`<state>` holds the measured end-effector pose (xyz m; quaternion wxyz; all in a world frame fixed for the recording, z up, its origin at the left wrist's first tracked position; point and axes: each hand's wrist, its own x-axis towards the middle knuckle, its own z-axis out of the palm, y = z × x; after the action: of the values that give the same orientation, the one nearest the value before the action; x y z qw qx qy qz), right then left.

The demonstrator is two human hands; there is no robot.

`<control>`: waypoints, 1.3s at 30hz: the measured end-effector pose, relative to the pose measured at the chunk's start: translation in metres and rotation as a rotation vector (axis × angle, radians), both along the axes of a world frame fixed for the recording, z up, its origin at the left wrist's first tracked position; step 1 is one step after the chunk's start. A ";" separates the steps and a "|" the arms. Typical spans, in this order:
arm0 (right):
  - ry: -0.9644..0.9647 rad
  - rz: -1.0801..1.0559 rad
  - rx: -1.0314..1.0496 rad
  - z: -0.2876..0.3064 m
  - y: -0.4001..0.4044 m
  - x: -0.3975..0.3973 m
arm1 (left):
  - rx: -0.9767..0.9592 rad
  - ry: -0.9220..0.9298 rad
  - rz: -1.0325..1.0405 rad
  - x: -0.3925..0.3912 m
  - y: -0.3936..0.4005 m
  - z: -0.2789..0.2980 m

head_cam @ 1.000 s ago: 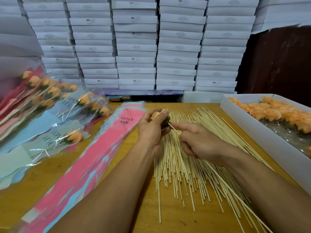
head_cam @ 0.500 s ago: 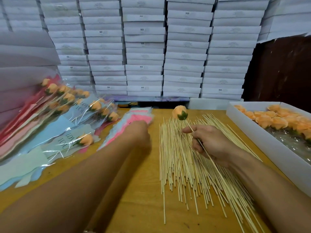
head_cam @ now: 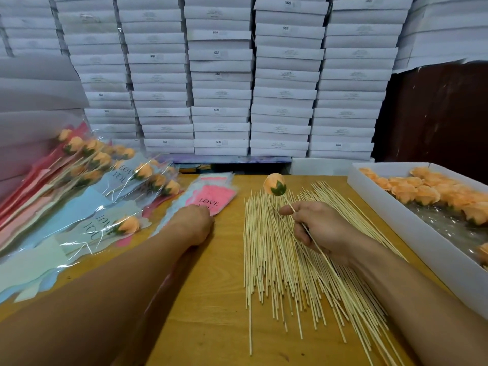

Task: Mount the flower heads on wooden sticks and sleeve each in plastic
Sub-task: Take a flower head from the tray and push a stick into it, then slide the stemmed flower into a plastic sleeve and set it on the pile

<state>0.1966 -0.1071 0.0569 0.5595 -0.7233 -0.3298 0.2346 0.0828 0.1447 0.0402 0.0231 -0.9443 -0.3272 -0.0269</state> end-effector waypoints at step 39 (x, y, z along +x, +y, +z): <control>0.437 0.020 0.063 0.010 -0.002 0.005 | 0.384 -0.150 -0.243 -0.024 -0.151 0.064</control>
<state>0.2020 -0.1096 0.0673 0.6377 -0.6340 -0.2153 0.3809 0.0584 -0.0065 0.1038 0.1747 -0.9503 -0.2010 -0.1615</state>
